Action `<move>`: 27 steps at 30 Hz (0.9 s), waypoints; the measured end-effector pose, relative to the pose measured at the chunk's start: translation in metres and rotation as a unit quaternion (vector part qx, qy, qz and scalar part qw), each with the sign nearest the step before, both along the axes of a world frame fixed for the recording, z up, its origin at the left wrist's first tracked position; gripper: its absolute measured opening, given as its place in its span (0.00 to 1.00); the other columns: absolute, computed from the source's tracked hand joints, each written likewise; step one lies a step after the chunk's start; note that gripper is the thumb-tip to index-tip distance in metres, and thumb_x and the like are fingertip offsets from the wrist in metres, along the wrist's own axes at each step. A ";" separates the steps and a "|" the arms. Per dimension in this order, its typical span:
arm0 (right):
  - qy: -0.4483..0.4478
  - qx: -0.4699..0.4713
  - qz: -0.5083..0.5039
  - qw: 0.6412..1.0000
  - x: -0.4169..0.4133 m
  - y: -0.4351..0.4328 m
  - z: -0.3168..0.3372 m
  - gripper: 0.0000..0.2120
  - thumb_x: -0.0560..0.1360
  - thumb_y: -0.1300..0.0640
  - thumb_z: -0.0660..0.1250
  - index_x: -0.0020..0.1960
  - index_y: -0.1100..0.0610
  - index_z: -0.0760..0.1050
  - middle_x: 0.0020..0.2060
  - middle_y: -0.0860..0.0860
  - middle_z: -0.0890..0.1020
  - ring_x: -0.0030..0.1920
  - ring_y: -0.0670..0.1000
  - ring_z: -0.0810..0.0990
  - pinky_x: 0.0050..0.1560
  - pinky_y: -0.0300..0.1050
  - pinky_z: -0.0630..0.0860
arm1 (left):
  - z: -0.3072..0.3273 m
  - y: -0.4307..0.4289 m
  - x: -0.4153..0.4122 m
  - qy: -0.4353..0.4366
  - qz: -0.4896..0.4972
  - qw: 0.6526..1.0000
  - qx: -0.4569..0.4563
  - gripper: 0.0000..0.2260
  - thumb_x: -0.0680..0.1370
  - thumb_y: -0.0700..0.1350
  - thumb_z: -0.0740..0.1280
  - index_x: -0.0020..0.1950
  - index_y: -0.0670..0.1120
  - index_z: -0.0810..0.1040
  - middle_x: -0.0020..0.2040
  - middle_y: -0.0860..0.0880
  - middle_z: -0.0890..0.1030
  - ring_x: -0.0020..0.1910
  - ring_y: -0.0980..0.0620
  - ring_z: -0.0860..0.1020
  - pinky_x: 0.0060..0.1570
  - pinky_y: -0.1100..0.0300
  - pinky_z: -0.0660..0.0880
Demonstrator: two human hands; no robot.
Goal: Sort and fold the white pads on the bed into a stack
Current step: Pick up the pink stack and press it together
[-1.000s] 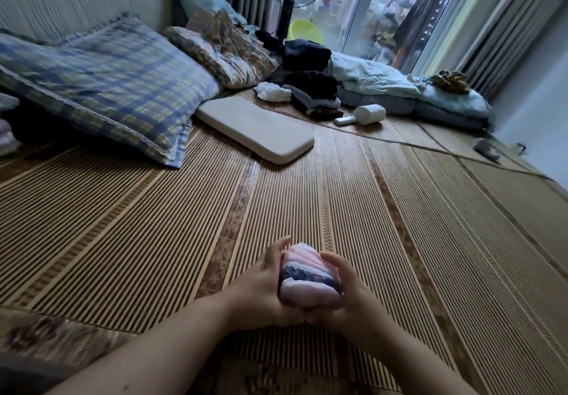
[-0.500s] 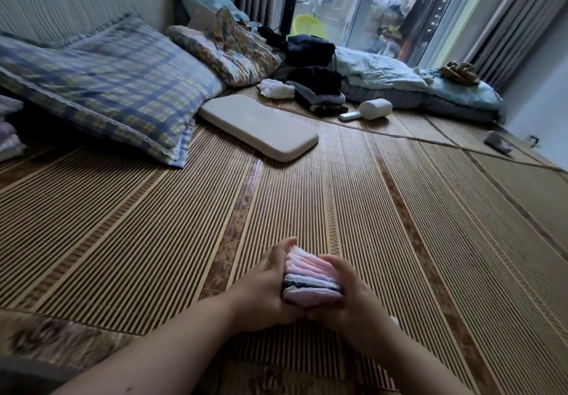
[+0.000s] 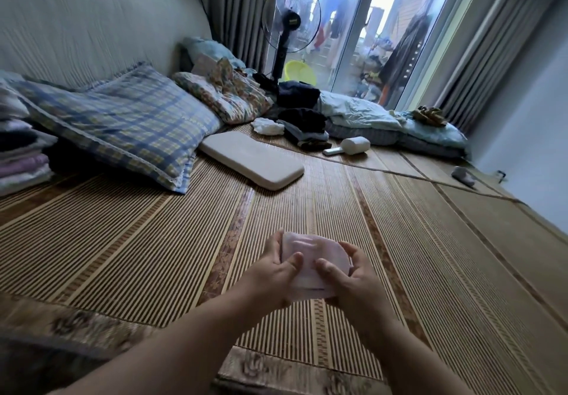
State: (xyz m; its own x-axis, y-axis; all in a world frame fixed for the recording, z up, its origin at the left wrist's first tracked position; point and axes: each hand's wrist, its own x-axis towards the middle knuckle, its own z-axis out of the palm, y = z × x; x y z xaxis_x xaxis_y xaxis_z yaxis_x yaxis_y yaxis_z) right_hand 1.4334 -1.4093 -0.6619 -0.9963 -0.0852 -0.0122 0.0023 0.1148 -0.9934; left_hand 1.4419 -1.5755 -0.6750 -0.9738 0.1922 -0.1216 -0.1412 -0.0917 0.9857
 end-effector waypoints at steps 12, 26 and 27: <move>0.029 0.033 0.081 0.996 0.068 -0.015 0.022 0.07 0.74 0.59 0.68 0.44 0.49 0.82 0.31 0.49 0.85 0.25 0.46 0.76 0.25 0.41 0.69 | 0.044 -0.003 0.104 -0.006 0.051 0.997 -0.062 0.10 0.78 0.49 0.60 0.49 0.64 0.76 0.54 0.48 0.78 0.42 0.52 0.79 0.36 0.61 0.76; 0.008 -0.042 0.147 0.988 -0.103 -0.077 -0.038 0.10 0.71 0.64 0.69 0.43 0.50 0.83 0.46 0.54 0.84 0.43 0.53 0.85 0.39 0.45 0.81 | -0.005 -0.050 -0.053 -0.046 0.240 0.969 -0.026 0.14 0.79 0.38 0.60 0.46 0.55 0.81 0.52 0.49 0.81 0.50 0.50 0.82 0.49 0.53 0.81; -0.005 -0.060 0.159 0.985 -0.122 -0.088 -0.039 0.10 0.71 0.65 0.68 0.43 0.51 0.84 0.46 0.55 0.84 0.42 0.52 0.85 0.37 0.41 0.81 | -0.007 -0.060 -0.070 -0.044 0.252 0.966 -0.035 0.14 0.79 0.39 0.60 0.45 0.56 0.80 0.51 0.50 0.81 0.49 0.50 0.82 0.48 0.54 0.81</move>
State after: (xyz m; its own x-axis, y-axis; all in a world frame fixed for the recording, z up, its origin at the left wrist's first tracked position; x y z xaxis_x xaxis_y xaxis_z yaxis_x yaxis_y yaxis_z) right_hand 1.3116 -1.4969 -0.7009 -0.9187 -0.3948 0.0072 -0.0047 -0.0071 -1.0000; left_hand 1.3718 -1.6350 -0.6823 -0.9269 -0.3156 -0.2034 -0.1793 -0.1040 0.9783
